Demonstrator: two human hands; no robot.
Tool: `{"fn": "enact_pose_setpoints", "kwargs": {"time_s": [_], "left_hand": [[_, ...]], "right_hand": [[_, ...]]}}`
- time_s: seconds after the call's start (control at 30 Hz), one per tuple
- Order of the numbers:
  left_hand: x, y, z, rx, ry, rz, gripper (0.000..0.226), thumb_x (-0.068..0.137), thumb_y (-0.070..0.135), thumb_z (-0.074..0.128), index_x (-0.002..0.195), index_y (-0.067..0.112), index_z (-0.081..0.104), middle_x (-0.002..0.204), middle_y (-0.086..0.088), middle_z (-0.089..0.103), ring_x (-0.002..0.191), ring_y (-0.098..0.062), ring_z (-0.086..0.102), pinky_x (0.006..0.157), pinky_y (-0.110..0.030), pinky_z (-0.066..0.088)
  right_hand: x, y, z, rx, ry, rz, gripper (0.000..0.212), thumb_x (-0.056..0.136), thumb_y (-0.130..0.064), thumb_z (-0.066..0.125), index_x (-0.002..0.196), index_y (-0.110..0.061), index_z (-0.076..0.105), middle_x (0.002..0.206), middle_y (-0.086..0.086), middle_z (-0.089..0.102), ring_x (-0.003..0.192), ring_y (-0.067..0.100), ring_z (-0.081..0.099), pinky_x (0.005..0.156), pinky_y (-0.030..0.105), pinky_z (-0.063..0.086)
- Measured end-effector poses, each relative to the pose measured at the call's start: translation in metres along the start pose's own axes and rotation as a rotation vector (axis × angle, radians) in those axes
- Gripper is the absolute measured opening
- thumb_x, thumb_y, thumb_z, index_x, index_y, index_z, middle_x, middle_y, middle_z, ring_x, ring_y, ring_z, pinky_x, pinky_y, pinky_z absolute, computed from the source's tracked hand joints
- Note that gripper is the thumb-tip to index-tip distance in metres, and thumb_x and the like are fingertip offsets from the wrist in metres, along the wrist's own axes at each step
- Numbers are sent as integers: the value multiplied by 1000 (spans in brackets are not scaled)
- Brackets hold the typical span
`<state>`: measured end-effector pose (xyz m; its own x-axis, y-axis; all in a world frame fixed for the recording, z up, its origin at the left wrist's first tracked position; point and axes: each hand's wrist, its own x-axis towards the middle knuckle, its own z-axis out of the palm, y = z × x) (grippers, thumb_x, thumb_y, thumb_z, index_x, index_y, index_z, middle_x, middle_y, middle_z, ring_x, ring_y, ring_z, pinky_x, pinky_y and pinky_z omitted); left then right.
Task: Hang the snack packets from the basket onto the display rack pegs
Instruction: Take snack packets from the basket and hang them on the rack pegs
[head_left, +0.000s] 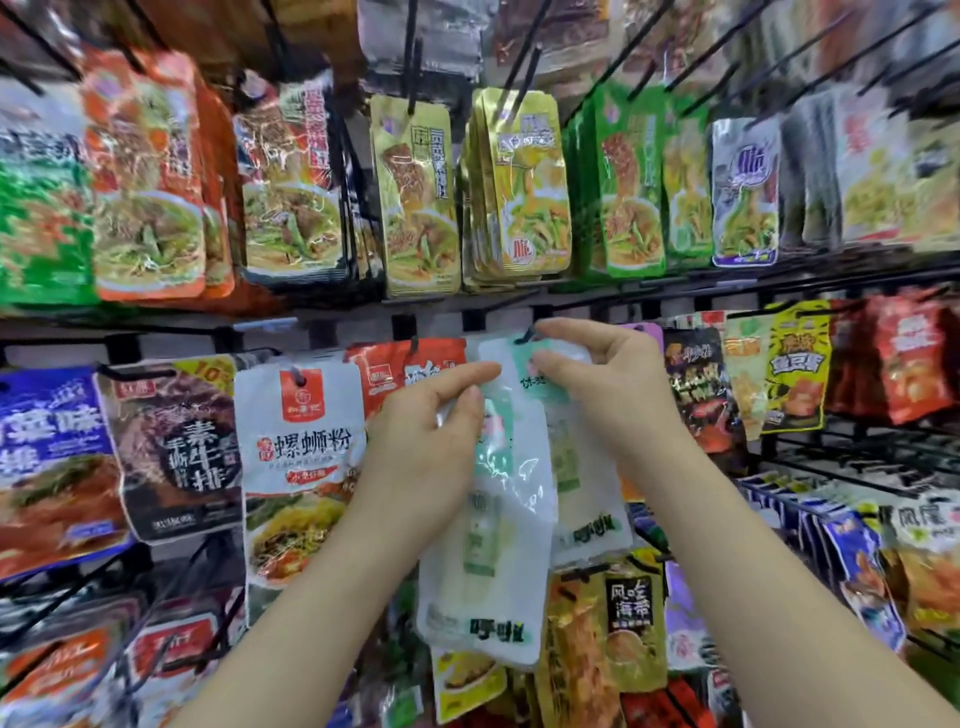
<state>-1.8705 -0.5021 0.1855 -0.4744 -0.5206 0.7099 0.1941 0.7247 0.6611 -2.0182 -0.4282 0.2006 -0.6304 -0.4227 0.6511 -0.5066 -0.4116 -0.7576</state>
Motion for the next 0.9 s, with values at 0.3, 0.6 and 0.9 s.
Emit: {"fn": "enact_pose_setpoints", "kwargs": {"time_s": [0.3, 0.6, 0.9], "left_hand": [[13, -4, 7, -40, -105, 37, 38, 100, 8, 46, 127, 32, 58, 117, 26, 54, 101, 19, 48, 83, 8, 30], [29, -4, 28, -204, -6, 110, 34, 98, 8, 52, 113, 36, 64, 116, 21, 63, 116, -5, 57, 101, -41, 48], [44, -6, 35, -139, 89, 107, 24, 93, 12, 62, 113, 24, 67, 109, 16, 67, 103, -2, 62, 92, -27, 52]], "right_hand": [[6, -3, 4, -349, -96, -13, 26, 96, -19, 58, 119, -25, 67, 107, -11, 65, 88, 0, 59, 78, 21, 48], [-25, -22, -17, -100, -93, -51, 29, 92, -22, 64, 118, -33, 60, 82, 6, 72, 80, 19, 69, 76, 38, 56], [0, -7, -9, -196, 118, -186, 12, 84, -8, 72, 90, -18, 76, 78, -6, 73, 72, 18, 68, 66, 26, 55]]}}
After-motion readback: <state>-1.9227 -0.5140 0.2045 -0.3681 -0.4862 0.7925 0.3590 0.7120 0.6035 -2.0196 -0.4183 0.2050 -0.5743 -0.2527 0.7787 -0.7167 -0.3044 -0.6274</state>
